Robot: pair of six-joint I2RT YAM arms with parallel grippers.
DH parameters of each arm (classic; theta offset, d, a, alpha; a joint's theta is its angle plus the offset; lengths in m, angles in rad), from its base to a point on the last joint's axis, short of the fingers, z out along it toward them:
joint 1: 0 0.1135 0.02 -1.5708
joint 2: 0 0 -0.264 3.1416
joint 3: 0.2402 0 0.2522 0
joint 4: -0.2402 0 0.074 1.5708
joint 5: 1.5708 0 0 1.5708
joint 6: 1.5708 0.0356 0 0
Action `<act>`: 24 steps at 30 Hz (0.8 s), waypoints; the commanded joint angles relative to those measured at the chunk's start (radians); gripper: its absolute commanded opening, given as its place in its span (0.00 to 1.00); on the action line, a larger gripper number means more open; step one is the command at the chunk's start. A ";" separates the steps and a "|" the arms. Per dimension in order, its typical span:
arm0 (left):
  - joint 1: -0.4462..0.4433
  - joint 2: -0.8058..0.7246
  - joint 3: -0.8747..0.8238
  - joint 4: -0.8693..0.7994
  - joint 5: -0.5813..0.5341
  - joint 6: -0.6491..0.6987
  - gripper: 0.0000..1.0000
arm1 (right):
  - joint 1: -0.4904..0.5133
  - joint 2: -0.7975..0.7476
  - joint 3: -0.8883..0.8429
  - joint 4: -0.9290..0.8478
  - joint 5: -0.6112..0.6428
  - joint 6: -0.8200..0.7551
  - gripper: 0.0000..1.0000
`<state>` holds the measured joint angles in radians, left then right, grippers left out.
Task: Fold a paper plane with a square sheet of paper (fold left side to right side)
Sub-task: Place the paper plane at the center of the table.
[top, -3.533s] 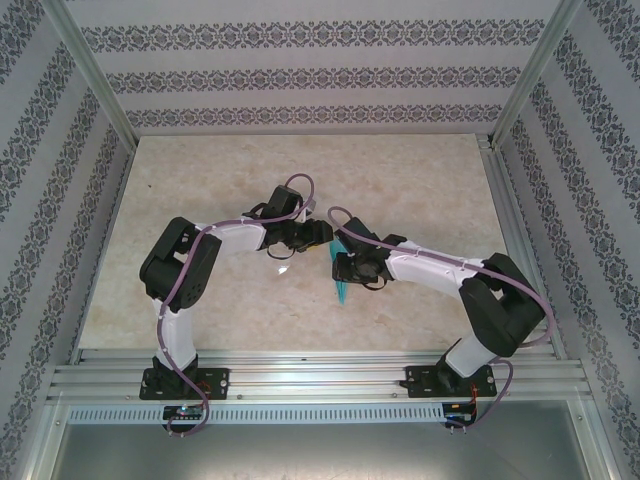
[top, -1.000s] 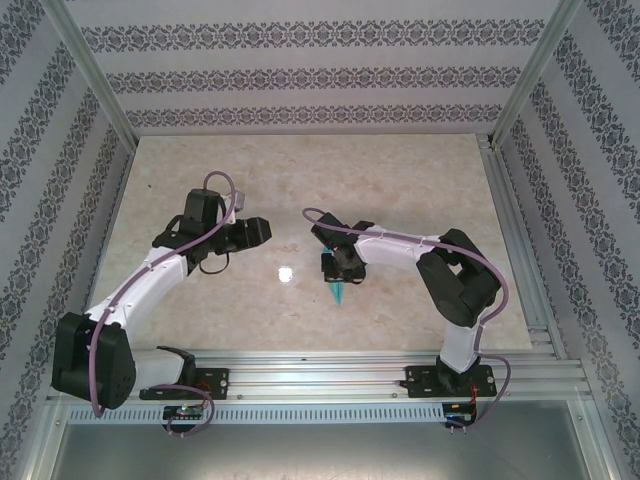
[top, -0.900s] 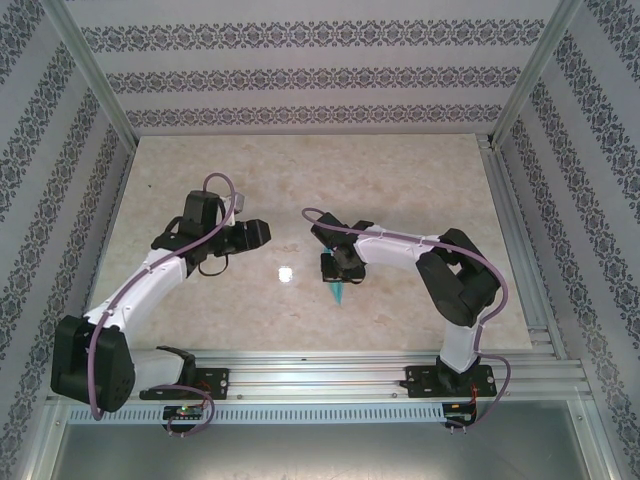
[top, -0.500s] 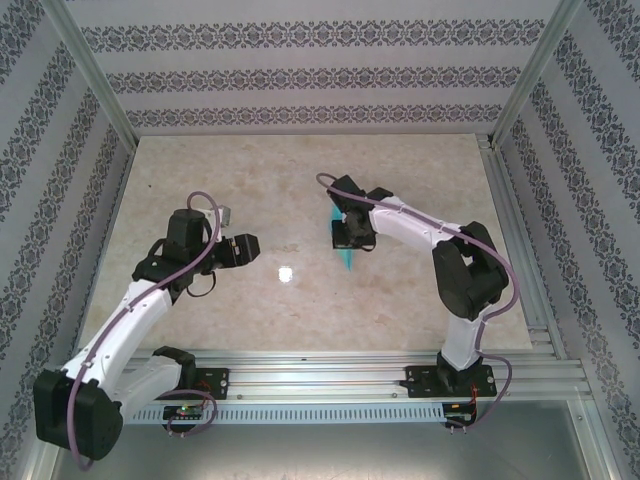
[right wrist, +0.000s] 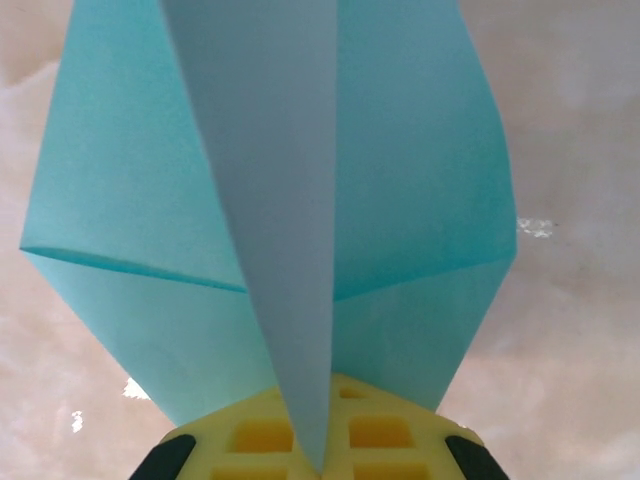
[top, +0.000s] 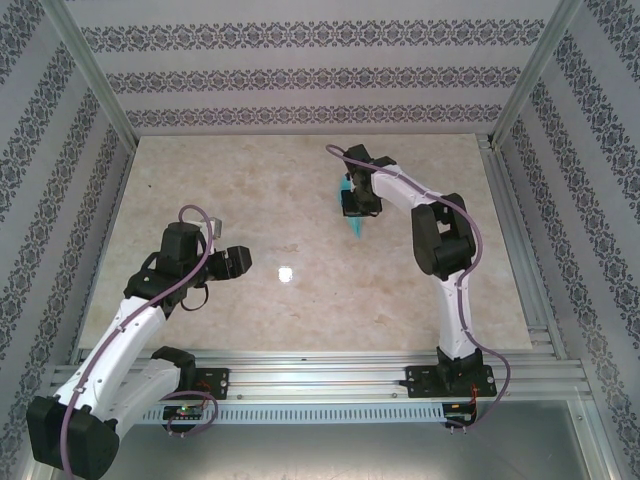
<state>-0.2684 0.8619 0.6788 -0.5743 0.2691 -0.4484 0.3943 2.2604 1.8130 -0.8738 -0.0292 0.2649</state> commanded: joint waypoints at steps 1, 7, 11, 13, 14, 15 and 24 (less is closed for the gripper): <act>0.012 -0.008 -0.005 -0.023 -0.017 0.027 0.76 | -0.006 0.042 0.061 -0.063 -0.021 -0.033 0.07; 0.011 -0.006 -0.010 -0.018 -0.014 0.025 0.76 | -0.015 0.096 0.119 -0.115 -0.033 -0.033 0.14; 0.011 0.000 -0.007 -0.017 -0.010 0.023 0.76 | -0.015 0.118 0.137 -0.137 -0.015 -0.032 0.17; 0.011 0.006 -0.006 -0.013 -0.007 0.021 0.76 | -0.016 0.127 0.140 -0.143 -0.008 -0.030 0.17; 0.011 0.008 -0.006 -0.012 -0.004 0.021 0.76 | -0.016 0.132 0.144 -0.149 -0.002 -0.030 0.18; 0.012 0.010 -0.006 -0.012 -0.004 0.021 0.76 | -0.017 0.134 0.147 -0.155 0.000 -0.031 0.18; 0.012 0.016 -0.008 -0.006 -0.005 0.021 0.76 | -0.008 0.045 0.159 -0.165 0.000 -0.028 0.20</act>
<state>-0.2684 0.8791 0.6785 -0.5743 0.2668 -0.4484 0.3901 2.3554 1.9488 -1.0023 -0.0463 0.2405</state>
